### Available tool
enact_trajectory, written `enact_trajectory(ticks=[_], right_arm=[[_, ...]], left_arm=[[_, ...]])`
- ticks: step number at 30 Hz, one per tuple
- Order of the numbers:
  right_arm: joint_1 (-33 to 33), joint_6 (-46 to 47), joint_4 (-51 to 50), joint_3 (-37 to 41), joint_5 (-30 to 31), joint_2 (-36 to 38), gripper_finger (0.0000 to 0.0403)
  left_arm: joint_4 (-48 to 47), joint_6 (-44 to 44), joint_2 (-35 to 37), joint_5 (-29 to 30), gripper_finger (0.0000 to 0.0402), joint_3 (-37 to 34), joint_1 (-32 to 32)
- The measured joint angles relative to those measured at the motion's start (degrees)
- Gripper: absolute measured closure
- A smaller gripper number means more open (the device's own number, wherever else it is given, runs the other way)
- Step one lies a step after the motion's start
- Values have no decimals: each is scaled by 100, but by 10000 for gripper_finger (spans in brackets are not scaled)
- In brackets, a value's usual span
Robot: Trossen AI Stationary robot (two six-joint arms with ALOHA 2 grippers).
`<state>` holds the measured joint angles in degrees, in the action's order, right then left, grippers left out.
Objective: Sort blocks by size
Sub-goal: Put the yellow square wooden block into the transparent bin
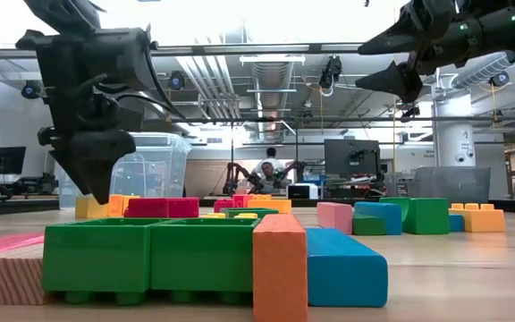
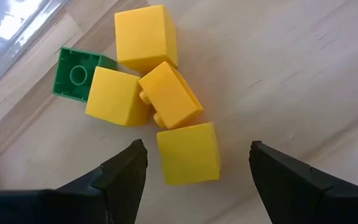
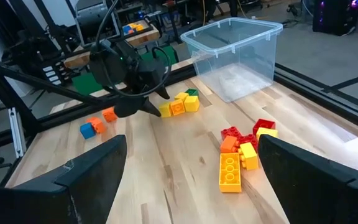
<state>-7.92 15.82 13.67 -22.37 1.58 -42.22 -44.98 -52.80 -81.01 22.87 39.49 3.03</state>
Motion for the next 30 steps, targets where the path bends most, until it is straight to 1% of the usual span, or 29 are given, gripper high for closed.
enact_trajectory(ticks=[5, 11, 17, 20, 24, 30], right_arm=[[0, 19, -2, 0, 0, 0, 48], [0, 21, 3, 0, 0, 0, 48], [0, 18, 7, 0, 0, 0, 48], [2, 11, 7, 0, 0, 0, 48], [0, 8, 7, 0, 0, 2, 48], [0, 6, 7, 0, 0, 2, 48]], left_arm=[[150, -2, -10, 3, 145, -141, -25], [692, -2, 6, -99, 145, -492, -25], [892, 2, 6, -85, 145, -545, -25], [907, 2, 6, -87, 152, -548, -25], [927, -17, 6, -96, 180, -551, -25], [941, -22, 6, -114, 259, -551, -27]])
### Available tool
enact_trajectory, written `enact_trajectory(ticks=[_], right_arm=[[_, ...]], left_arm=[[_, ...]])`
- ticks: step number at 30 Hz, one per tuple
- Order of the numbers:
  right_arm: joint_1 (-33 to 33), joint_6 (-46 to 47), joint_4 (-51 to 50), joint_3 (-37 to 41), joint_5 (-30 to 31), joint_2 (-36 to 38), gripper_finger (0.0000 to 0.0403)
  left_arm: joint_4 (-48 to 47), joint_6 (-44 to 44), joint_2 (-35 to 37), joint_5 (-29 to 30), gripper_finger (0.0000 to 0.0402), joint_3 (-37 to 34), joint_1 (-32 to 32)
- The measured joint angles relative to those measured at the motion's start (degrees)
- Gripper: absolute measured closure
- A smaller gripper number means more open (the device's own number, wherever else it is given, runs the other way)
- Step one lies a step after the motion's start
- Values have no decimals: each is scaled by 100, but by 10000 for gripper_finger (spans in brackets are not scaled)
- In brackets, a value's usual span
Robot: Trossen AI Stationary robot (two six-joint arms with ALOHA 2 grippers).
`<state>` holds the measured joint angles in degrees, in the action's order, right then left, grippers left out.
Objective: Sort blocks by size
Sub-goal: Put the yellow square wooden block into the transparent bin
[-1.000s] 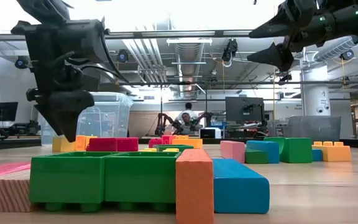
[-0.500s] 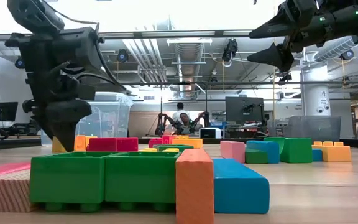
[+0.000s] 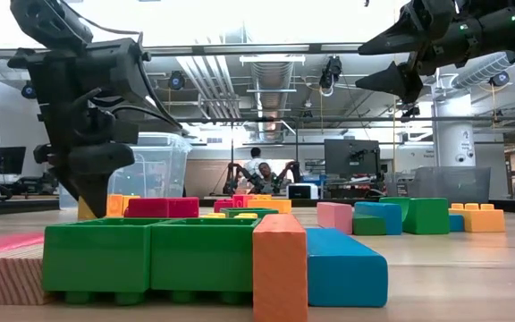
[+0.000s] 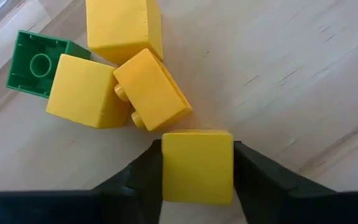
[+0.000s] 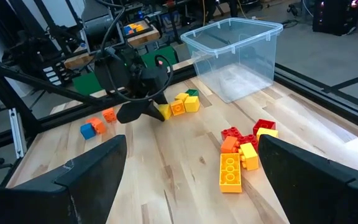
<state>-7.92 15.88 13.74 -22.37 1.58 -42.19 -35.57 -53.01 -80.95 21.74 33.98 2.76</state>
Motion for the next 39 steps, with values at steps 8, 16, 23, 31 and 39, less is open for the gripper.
enact_trajectory(ticks=[8, 16, 23, 31, 39], right_arm=[[0, 0, 0, 0, 0, 0, 48], [1, -1, 0, 0, 0, 0, 48], [9, -68, -35, -52, -70, 49, 48], [12, -302, -22, -319, -313, 199, 48], [11, -294, -20, -600, -313, 154, 48]], left_arm=[[-47, 144, 41, -30, 296, 82, 106], [493, 1867, 161, -2, 291, 949, 435], [2101, 4679, 202, -169, 288, 1721, 222], [3707, 6631, 203, -638, 286, 1912, 16], [3992, 6750, 200, -1154, 286, 1891, -181]])
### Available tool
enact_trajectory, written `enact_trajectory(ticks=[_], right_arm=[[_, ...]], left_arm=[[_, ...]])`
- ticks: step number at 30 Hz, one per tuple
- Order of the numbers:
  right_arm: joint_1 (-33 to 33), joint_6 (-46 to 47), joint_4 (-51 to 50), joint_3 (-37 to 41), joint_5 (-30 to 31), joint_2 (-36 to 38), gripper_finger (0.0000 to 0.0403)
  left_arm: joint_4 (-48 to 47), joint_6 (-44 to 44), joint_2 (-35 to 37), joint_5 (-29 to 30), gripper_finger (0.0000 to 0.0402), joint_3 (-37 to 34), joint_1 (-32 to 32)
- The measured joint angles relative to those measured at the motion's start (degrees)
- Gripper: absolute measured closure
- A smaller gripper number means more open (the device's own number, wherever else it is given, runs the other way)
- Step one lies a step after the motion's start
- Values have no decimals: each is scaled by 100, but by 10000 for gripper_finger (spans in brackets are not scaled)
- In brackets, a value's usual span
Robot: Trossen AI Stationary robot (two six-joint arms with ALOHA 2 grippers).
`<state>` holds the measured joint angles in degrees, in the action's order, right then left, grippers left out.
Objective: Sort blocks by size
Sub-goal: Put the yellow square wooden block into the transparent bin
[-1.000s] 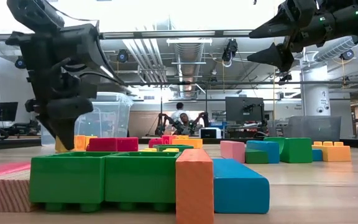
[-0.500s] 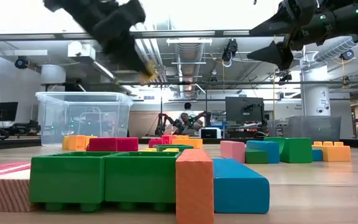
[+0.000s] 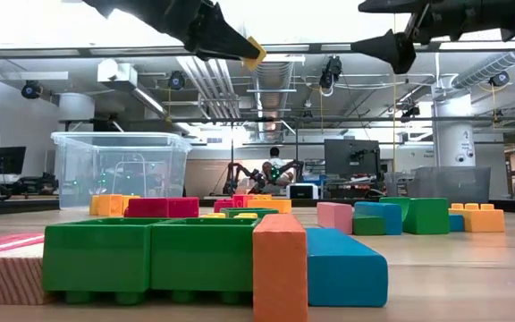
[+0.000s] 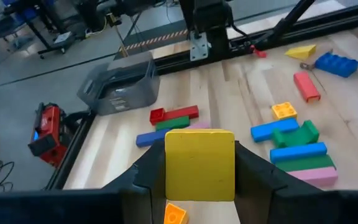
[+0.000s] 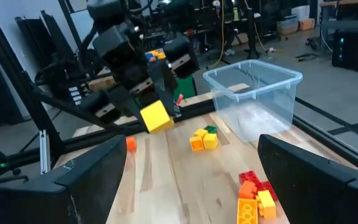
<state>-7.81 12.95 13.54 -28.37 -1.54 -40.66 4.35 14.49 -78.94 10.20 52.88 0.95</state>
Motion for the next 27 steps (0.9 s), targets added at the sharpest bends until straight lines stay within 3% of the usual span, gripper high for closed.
enact_trajectory(ticks=[6, 11, 16, 20, 23, 27], right_arm=[[0, 7, -2, -123, 0, 2, 48], [0, -4, -9, -121, 0, -1, 48], [0, 2, -3, -115, 0, -66, 48], [4, 37, 4, -114, 0, -196, 48], [4, 88, 7, -114, 2, -322, 48], [2, 114, 5, -125, 2, -510, 48]], left_arm=[[-973, -215, 733, 943, 286, -5, -368], [-2674, -1289, 1577, 1399, 285, -4, -1674], [-3726, -2250, 1915, 1073, 285, -4, -3797], [-3949, -2528, 1764, 394, 285, -4, -5267], [-4023, -2482, 1560, -95, 276, -4, -5829], [-4055, -2306, 1362, -121, 244, -5, -5945]])
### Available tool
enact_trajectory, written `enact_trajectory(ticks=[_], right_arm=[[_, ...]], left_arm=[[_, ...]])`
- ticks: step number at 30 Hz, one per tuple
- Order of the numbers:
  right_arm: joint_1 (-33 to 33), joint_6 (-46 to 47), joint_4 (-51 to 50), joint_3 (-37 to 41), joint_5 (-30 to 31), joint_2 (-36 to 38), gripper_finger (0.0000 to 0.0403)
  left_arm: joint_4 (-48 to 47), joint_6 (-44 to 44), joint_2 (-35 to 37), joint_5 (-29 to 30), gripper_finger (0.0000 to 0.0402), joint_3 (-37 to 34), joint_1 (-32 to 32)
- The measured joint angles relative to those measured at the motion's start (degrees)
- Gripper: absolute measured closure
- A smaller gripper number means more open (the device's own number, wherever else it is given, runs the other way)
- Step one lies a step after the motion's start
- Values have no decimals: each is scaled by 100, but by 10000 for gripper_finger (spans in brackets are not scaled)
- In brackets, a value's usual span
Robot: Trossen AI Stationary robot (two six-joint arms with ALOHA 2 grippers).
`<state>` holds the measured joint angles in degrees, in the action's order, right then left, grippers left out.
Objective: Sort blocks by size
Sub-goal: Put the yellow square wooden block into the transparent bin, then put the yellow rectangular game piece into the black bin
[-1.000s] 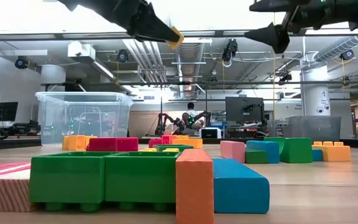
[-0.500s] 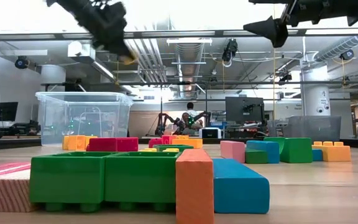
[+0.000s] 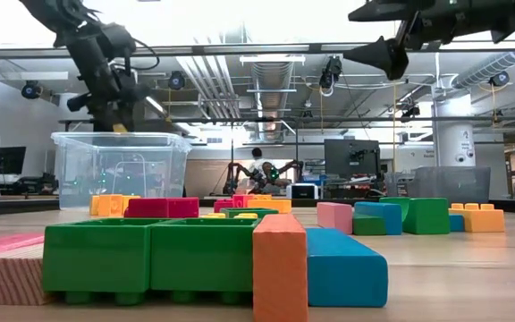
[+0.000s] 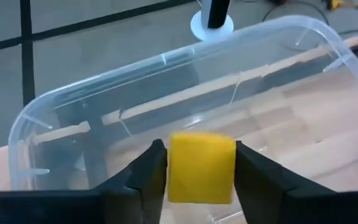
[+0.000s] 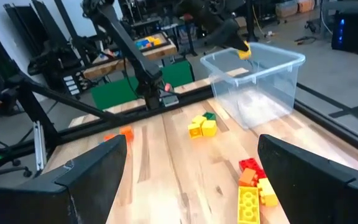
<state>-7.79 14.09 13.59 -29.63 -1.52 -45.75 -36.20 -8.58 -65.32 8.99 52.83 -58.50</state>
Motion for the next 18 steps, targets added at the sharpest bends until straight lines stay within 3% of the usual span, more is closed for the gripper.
enact_trajectory(ticks=[11, 14, 18], right_arm=[[-9, -79, 38, 0, 2, -325, 48], [-11, -122, 41, -2, 2, -306, 48], [-11, -122, 87, -4, 2, -311, 48]], left_arm=[[-297, 255, 149, 49, 183, 1, 243], [-453, 85, 518, -4, 182, -48, 793], [4, -100, 1145, -63, 183, -478, 2294]])
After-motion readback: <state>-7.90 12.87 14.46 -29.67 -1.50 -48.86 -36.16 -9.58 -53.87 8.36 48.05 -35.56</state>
